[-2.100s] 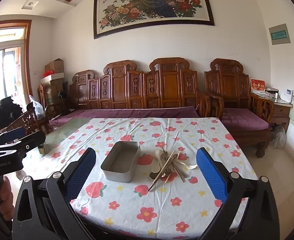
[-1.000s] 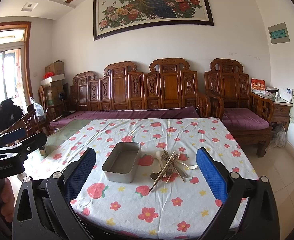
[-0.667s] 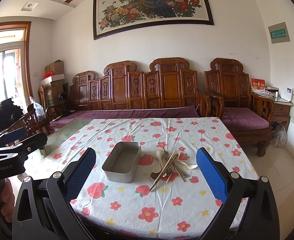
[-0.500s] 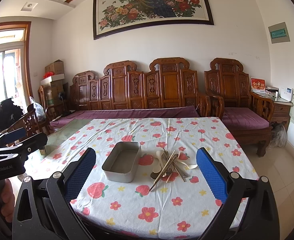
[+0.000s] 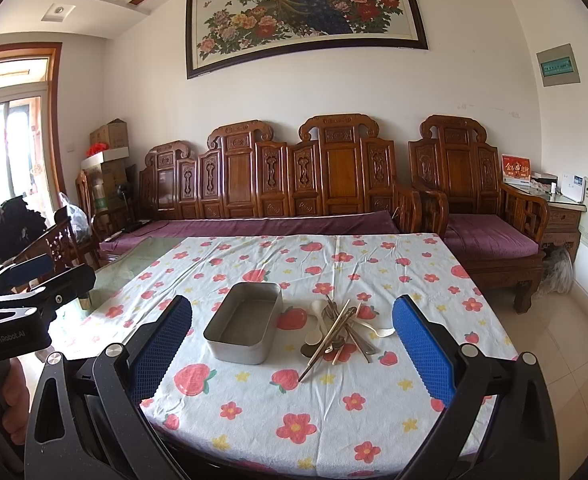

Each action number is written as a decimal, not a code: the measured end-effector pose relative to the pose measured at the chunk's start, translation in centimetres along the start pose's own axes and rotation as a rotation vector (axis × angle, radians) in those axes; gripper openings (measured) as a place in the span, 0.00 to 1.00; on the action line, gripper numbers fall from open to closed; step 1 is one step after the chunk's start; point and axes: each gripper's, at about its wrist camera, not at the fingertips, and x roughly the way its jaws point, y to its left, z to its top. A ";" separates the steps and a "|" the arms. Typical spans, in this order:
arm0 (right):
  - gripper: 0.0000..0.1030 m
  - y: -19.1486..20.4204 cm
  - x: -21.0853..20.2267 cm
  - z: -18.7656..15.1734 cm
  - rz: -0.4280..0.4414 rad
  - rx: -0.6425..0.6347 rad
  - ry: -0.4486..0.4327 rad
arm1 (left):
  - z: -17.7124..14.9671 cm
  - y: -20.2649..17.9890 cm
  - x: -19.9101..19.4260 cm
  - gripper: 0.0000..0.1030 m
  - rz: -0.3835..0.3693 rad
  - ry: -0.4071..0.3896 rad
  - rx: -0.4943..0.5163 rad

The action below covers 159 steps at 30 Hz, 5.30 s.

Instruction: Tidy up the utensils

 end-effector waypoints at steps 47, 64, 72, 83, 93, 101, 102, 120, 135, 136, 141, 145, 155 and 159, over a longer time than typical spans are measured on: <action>0.98 -0.8 2.9 -1.4 0.040 -0.002 0.071 | -2.7 -0.6 5.5 0.94 -0.037 0.191 0.054; 0.74 -6.6 15.0 -3.4 0.035 -0.075 0.274 | -5.1 -2.7 13.4 0.94 -0.170 0.310 0.123; 0.68 -9.1 20.0 -5.8 0.030 -0.093 0.366 | -6.0 -4.6 17.1 0.93 -0.261 0.357 0.126; 0.57 -11.8 23.0 -8.4 0.019 -0.056 0.452 | -7.4 -9.0 23.0 0.64 -0.363 0.428 0.184; 0.54 -13.5 24.1 -9.4 0.024 0.004 0.482 | -9.8 -11.8 30.4 0.28 -0.380 0.562 0.193; 0.54 -13.3 24.0 -9.2 0.033 0.001 0.479 | -11.0 -12.9 33.5 0.16 -0.359 0.620 0.198; 0.54 -13.3 23.9 -9.1 0.034 0.000 0.477 | -11.1 -13.0 33.7 0.15 -0.357 0.626 0.198; 0.54 -12.8 23.8 -9.2 0.038 -0.004 0.484 | -10.6 -11.9 34.3 0.04 -0.328 0.657 0.166; 0.43 -8.7 26.3 -11.0 0.099 0.010 0.512 | -8.0 -8.0 28.0 0.04 -0.357 0.528 0.122; 0.41 -8.4 26.6 -11.1 0.103 0.018 0.514 | -7.8 -7.7 27.8 0.04 -0.351 0.519 0.127; 0.35 -6.9 28.9 -11.9 0.120 0.067 0.542 | -7.2 -6.3 26.9 0.04 -0.339 0.496 0.112; 0.32 -6.3 30.5 -12.4 0.107 0.085 0.572 | -7.0 -5.6 26.4 0.04 -0.331 0.484 0.105; 0.30 -5.2 32.6 -13.7 0.013 0.059 0.639 | -6.9 -4.4 25.5 0.04 -0.317 0.467 0.083; 0.14 -5.1 32.8 -13.7 -0.039 0.046 0.659 | -6.7 -3.9 25.1 0.04 -0.313 0.461 0.077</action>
